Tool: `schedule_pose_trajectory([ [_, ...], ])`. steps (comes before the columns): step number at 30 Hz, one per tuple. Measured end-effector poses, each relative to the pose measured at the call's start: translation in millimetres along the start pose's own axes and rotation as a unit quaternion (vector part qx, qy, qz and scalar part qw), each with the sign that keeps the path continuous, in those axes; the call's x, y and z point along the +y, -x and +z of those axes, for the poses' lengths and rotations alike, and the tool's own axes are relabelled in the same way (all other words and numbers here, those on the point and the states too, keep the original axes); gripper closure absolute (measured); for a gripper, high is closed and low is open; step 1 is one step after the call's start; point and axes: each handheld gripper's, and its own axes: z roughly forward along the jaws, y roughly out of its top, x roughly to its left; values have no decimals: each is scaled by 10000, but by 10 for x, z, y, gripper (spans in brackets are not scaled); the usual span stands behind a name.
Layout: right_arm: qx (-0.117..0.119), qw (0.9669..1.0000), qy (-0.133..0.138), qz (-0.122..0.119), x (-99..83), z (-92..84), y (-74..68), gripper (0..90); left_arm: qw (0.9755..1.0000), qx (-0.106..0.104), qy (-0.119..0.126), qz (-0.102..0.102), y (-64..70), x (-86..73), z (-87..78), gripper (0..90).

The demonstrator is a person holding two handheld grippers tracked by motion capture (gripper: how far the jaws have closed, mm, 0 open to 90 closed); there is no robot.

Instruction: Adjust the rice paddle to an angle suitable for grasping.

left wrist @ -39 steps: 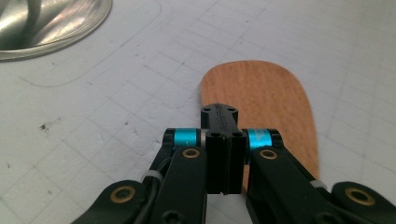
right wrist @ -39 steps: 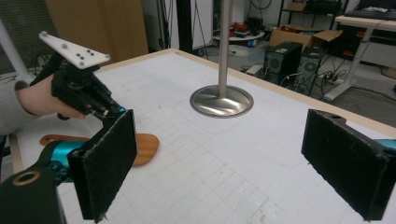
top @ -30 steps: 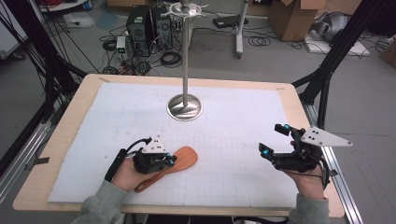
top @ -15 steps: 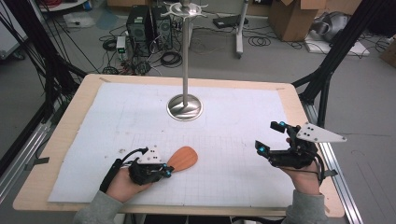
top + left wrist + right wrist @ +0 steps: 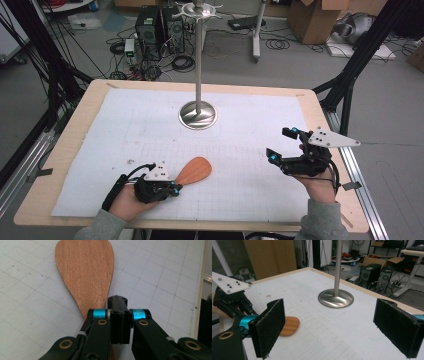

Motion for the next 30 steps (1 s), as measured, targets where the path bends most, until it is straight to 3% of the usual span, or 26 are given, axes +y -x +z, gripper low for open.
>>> schedule_pose_trajectory([
  [19, 10, 10000, -50, -21, 0, 17, -18, 93, 9990, 300, 85, -309, -251, -116, -126, 896],
  [25, -12, 10000, -67, 0, -8, -8, -28, 93, 9977, 451, 148, -479, -360, -155, -169, 895],
  [30, -27, 10000, -70, -10, -14, -16, -31, 94, 9971, 588, 146, -452, -408, -151, -173, 896],
])
